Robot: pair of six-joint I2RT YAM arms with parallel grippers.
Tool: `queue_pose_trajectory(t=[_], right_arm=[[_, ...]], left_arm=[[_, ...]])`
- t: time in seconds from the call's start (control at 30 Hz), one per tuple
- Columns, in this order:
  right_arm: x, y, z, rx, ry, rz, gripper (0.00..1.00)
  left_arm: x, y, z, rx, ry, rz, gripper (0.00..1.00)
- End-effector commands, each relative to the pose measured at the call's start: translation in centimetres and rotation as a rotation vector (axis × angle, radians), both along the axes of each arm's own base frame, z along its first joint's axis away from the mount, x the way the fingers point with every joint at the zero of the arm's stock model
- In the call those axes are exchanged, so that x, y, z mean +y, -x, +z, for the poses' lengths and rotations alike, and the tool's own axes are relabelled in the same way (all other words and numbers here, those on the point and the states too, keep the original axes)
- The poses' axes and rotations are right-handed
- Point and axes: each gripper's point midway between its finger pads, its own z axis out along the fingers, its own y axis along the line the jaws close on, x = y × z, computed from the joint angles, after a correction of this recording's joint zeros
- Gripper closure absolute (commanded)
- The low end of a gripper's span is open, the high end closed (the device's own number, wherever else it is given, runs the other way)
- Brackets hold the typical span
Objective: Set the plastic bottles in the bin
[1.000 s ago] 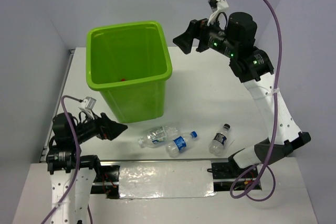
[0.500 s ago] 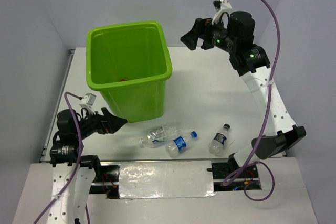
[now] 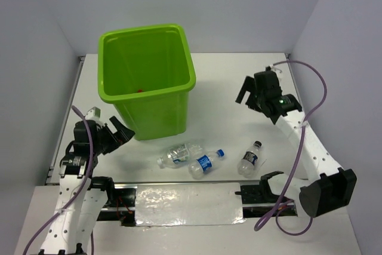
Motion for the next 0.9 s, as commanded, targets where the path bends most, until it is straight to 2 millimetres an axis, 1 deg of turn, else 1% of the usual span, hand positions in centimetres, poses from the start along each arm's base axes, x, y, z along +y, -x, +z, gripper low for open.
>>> queue_pose_trajectory(t=[0.0,0.07,0.1,0.13,0.17,0.2,0.23,0.27,0.3,0.37,0.4,0.5,0.53,0.6,0.63,0.67,0.7,0.73,0.77,0.8,0.83,0.87], right_arm=[[-2.7,3.5,-3.2,0.089,0.039,-0.155,0.0],[-2.9,5.2,-4.8,0.134,0.036,-0.158,0.0],[-3.3,6.4,-6.6,0.181,0.045,-0.171,0.0],[-3.2,7.4,-7.3,0.209,0.043,-0.157,0.0],[-3.5,8.3,-8.3,0.243,0.047,-0.17,0.0],[-3.8,9.5,-9.7,0.29,0.058,-0.177,0.0],[-3.5,10.5,-10.4,0.327,0.048,-0.163,0.0],[-3.5,11.1,-11.0,0.347,0.041,-0.161,0.0],[-3.5,12.1,-12.0,0.378,0.041,-0.155,0.0],[-3.8,13.4,-12.8,0.416,0.043,-0.172,0.0],[-3.8,14.3,-13.8,0.441,0.04,-0.164,0.0],[-2.7,14.8,-14.6,0.469,-0.015,-0.141,0.0],[-2.3,14.4,-14.6,0.454,-0.035,-0.136,0.0],[-2.0,14.6,-15.4,0.462,-0.054,-0.138,0.0],[-1.8,14.3,-15.7,0.454,-0.067,-0.134,0.0],[-1.7,14.7,-16.5,0.47,-0.071,-0.133,0.0],[-1.2,14.7,-17.0,0.483,-0.095,-0.117,0.01],[-0.6,14.1,-17.2,0.462,-0.118,-0.101,0.02],[-0.4,14.3,-17.8,0.472,-0.127,-0.092,0.03],[0.0,14.3,-18.3,0.489,-0.141,-0.084,0.06],[0.2,13.7,-18.4,0.475,-0.146,-0.074,0.08],[0.3,13.5,-18.5,0.473,-0.149,-0.068,0.13]], left_arm=[[2.9,-0.3,0.2,0.044,-0.044,0.208,0.01],[3.6,-0.4,0.1,0.055,-0.058,0.251,0.01],[3.7,-0.3,-0.3,0.073,-0.054,0.267,0.01],[4.2,-0.3,-0.5,0.081,-0.063,0.303,0.01],[4.3,-0.4,-0.7,0.086,-0.062,0.308,0.01],[4.2,-0.7,-0.9,0.091,-0.06,0.307,0.01],[4.2,-0.8,-1.0,0.091,-0.059,0.306,0.01],[4.1,-1.0,-1.1,0.093,-0.059,0.299,0.01],[4.2,-1.1,-1.4,0.108,-0.062,0.306,0.01],[4.4,-1.4,-1.6,0.115,-0.068,0.315,0.01],[4.4,-1.4,-1.9,0.124,-0.072,0.315,0.01],[4.4,-1.8,-2.0,0.11,-0.069,0.316,0.01],[4.4,-1.8,-2.0,0.107,-0.068,0.318,0.01],[4.7,-2.0,-1.8,0.094,-0.074,0.33,0.01],[4.7,-2.1,-1.8,0.092,-0.074,0.334,0.01],[4.7,-2.3,-1.6,0.082,-0.073,0.334,0.01],[4.5,-2.4,-1.5,0.075,-0.061,0.323,0.01],[4.3,-2.6,-1.5,0.067,-0.054,0.314,0.01],[4.1,-2.8,-1.4,0.059,-0.045,0.308,0.01],[4.1,-3.1,-1.2,0.044,-0.041,0.306,0.01],[4.1,-3.2,-1.1,0.045,-0.05,0.312,0.01],[3.5,-3.3,-0.9,0.044,-0.048,0.295,0.01]])
